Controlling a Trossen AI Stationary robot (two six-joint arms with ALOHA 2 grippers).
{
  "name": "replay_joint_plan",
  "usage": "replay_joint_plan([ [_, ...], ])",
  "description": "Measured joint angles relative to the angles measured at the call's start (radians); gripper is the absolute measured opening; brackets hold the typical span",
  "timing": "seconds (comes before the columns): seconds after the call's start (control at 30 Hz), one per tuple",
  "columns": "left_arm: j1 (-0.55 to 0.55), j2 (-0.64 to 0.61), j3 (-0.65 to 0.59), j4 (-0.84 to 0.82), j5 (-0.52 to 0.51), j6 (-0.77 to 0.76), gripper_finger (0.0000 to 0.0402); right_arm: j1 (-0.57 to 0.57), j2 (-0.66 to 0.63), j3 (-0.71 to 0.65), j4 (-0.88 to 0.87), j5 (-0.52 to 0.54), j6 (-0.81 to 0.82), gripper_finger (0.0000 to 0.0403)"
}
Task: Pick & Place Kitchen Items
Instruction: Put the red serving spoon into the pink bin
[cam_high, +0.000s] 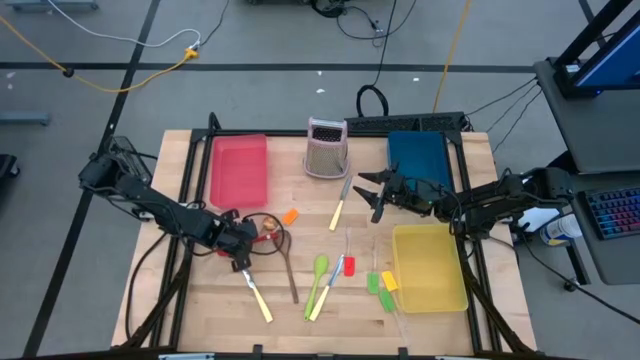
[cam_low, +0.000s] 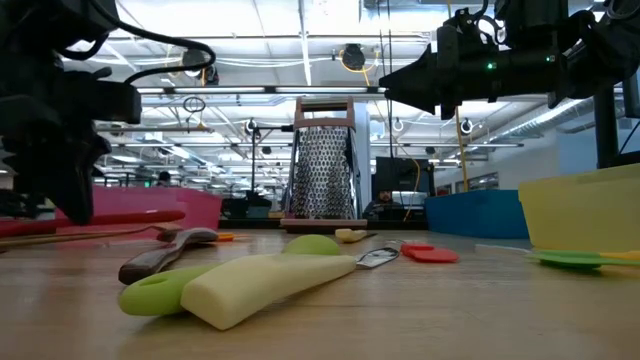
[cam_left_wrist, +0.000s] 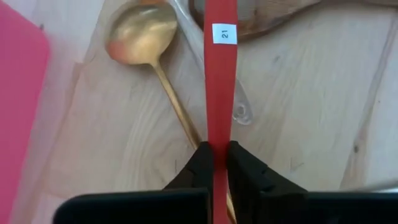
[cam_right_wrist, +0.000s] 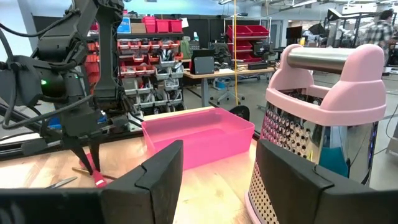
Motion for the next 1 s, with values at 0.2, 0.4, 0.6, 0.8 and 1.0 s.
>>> replay_joint_plan([
  [0.2, 0.000, 0.000, 0.001, -0.011, -0.025, 0.003, 0.0002, 0.000, 0.000, 0.000, 0.000, 0.000, 0.000, 0.0196],
  [0.4, 0.000, 0.000, 0.001, -0.014, -0.037, -0.011, 0.0016, 0.000, 0.000, 0.000, 0.000, 0.000, 0.000, 0.0196],
  [0.6, 0.000, 0.000, 0.001, 0.058, -0.084, -0.001, 0.0062, 0.000, 0.000, 0.000, 0.000, 0.000, 0.000, 0.0196],
  [0.8, 0.000, 0.000, 0.001, 0.143, -0.099, 0.133, 0.0108, 0.000, 0.000, 0.000, 0.000, 0.000, 0.000, 0.0196],
  [1.0, 0.000, 0.000, 0.001, 0.139, -0.155, 0.141, 0.0134, 0.000, 0.000, 0.000, 0.000, 0.000, 0.000, 0.0196],
])
